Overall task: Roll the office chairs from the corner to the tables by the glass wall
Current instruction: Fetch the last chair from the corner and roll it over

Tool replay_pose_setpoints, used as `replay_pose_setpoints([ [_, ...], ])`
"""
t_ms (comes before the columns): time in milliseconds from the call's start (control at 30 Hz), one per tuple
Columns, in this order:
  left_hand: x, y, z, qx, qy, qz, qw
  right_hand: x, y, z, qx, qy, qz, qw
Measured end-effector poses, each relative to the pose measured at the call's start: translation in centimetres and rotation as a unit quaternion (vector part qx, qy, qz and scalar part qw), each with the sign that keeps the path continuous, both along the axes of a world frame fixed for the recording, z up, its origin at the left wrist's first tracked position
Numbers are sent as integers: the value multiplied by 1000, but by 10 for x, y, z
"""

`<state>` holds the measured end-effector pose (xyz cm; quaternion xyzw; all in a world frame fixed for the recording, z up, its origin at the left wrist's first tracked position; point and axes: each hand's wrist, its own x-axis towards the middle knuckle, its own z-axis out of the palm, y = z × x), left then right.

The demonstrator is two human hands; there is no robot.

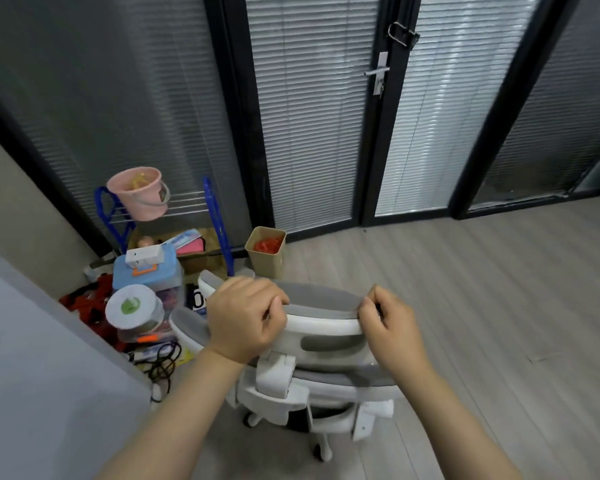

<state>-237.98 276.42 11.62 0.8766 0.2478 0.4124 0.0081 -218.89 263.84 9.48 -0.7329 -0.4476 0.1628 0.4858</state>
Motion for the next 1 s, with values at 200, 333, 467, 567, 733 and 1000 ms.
replay_pose_setpoints([
  [200,69,-88,-4,21,-1,-66,998,59,-89,-7,37,8,-100,994],
  [333,118,-147,-6,30,-3,-107,994,101,-155,-12,59,15,-165,984],
  [467,165,-207,-8,49,-2,-158,986,137,-226,-12,63,21,-218,974],
  [567,199,-251,-9,48,-12,-191,980,158,-281,-11,67,30,-248,966],
  [733,252,-317,-13,52,-19,-265,963,191,-367,-12,76,42,-305,948],
  [1000,343,-403,-13,48,-38,-380,923,222,-477,-12,125,35,-439,889],
])
